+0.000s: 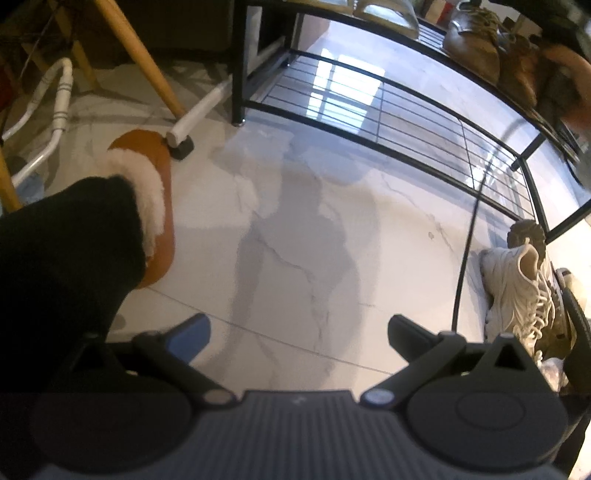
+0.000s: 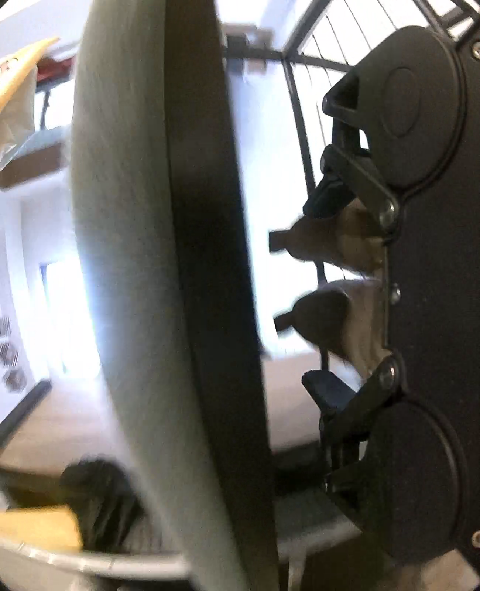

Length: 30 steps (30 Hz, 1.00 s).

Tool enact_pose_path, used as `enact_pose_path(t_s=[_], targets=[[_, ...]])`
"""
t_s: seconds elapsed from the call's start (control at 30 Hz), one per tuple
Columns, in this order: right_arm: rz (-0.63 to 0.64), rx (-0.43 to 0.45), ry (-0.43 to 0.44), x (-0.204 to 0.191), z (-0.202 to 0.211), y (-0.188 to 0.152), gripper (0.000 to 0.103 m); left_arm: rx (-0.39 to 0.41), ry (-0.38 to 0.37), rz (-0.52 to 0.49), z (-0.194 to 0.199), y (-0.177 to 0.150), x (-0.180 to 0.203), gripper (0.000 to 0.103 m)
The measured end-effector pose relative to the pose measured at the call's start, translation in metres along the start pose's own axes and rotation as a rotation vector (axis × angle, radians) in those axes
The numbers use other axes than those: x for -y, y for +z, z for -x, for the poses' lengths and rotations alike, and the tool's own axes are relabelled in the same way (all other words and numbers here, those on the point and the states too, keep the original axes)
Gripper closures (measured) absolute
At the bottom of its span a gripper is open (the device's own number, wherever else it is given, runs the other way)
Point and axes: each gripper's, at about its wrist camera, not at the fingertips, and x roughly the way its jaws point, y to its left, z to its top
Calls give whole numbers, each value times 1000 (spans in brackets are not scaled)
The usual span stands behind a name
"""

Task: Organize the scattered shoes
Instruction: 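Lift the pair of tan shoes with the right tool up toward the rack's top shelf, then carry the tan shoes onto the top shelf beside the cream slippers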

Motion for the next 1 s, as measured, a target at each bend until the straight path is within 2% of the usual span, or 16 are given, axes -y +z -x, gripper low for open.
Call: enact_pose_path(t_s=[0.07,0.2,0.3,0.37,0.4,0.47,0.57,0.67,0.73,0.8,0.87,1.0], targets=[[12,-41,82,-6,21,-12,13,-3,-4,0,0,-1,0,1],[91,-131,121,-27,52,-51,14,-11,-11,-3,0,-2,2,1],[186,-106,63,-54,55,-70,9,-24,-14,-7,-2,-5,3,1],[218,-109,32,-61,48,-76,9,-30,-15,-6,-2,-5,3,1],[226,-122,14,-65,39,-78,14,-31,-15,-4,-2,-5,3,1],[231,-138,-6,-70,24,-73,18,-30,-15,2,-2,-5,1,1],[254,-145,-41,-72,5,-67,16,-27,-18,6,-1,-4,0,1],[250,-186,-75,-71,-16,-65,12,-26,-20,10,-1,-3,-1,1],[296,-219,-100,-69,-23,-67,12,-25,-22,13,-1,-3,-1,1],[332,-252,-122,-69,-32,-66,15,-27,-23,15,-1,-3,-2,1],[323,-260,-128,-68,-37,-65,23,-28,-24,19,-1,-3,-2,1],[330,-231,-136,-69,-43,-70,27,-26,-24,22,0,-3,-3,1]])
